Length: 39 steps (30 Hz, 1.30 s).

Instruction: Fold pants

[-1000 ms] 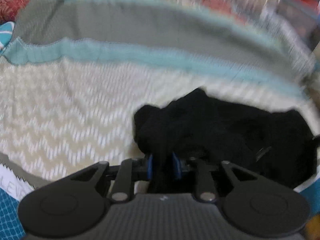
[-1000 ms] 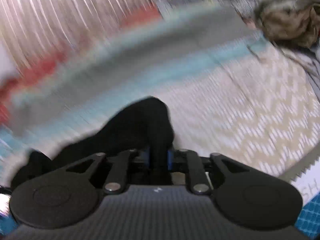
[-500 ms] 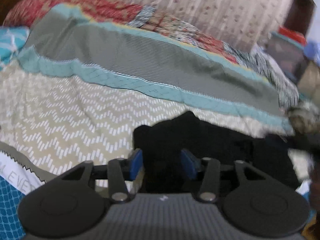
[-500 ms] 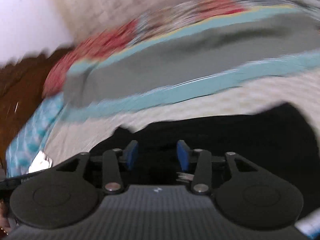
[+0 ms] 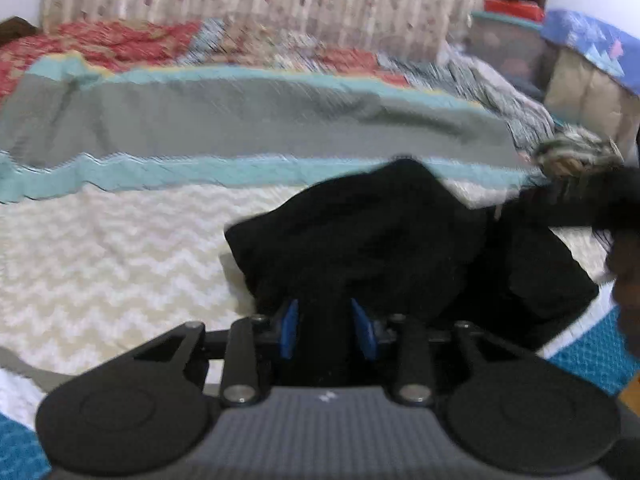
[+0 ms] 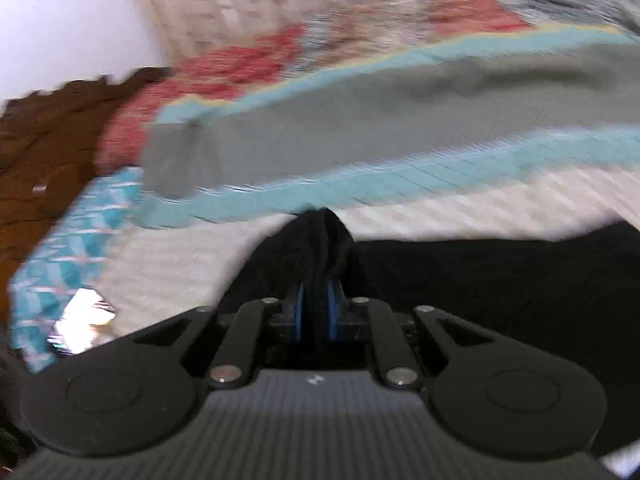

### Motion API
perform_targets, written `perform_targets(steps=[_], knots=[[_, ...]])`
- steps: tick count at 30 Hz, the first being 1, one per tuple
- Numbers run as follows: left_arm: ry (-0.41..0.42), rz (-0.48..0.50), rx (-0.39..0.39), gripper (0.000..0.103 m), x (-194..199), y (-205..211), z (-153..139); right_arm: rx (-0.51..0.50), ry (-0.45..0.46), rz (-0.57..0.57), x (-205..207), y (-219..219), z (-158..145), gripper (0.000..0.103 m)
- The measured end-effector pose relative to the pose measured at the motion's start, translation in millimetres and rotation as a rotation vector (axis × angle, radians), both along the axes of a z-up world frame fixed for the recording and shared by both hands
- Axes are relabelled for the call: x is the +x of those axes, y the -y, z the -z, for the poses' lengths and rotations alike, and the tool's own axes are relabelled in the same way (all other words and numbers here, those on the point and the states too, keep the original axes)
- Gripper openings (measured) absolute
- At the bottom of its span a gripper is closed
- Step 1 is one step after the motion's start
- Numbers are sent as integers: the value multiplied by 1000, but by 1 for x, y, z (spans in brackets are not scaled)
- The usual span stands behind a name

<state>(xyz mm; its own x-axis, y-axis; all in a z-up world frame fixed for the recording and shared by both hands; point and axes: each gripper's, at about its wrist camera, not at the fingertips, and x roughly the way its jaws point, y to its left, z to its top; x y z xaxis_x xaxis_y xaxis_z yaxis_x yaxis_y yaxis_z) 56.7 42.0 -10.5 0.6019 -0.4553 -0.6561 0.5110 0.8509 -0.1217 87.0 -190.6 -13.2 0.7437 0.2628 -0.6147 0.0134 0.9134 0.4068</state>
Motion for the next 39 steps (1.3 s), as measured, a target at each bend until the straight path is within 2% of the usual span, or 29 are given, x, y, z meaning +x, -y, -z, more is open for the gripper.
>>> perform_targets(steps=[2,3,5,6,8,10,12,13,15,21,23,25,26,29,30,32,34,36,38,39], knots=[[-20,46,99,34,1,22,17,-15,-145,58,3,11,43,17],[-3,67,169,36,-1,34,28,3,-175,70,3,14,61,18],[33,74,220,36,-6,43,31,83,-165,106,-3,18,73,18],[23,72,212,37,-7,42,24,93,-172,109,-3,19,68,20],[-15,70,135,40,-4,32,7,101,-162,92,-1,20,57,26],[-38,34,4,40,0,14,-15,131,-113,120,-5,20,53,33],[-72,3,-103,40,7,4,-29,111,-42,128,-23,28,40,33],[-91,-4,-144,40,11,3,-33,94,-22,126,-29,32,36,33],[-108,4,-167,39,17,12,-36,63,16,165,-51,47,31,33],[-166,60,-59,38,33,74,-6,90,13,434,-106,126,45,33],[-183,58,24,41,39,93,16,97,3,512,-119,145,52,37],[-162,52,133,43,44,107,42,118,1,567,-130,161,62,46],[-166,43,132,43,46,108,41,129,-6,585,-131,167,67,46],[-261,25,147,37,56,115,13,176,-12,572,-127,168,77,46],[-261,29,119,37,54,114,-1,183,-12,561,-126,167,78,46],[-197,45,53,42,46,123,-35,190,-11,539,-122,168,80,46],[-165,100,44,43,40,152,-59,198,-22,526,-120,167,86,47],[-176,164,71,45,37,190,-67,218,-24,526,-120,167,90,47],[-197,221,145,47,33,240,-64,222,-6,521,-126,165,85,46],[-205,240,186,48,33,263,-60,217,-4,503,-125,163,84,40]])
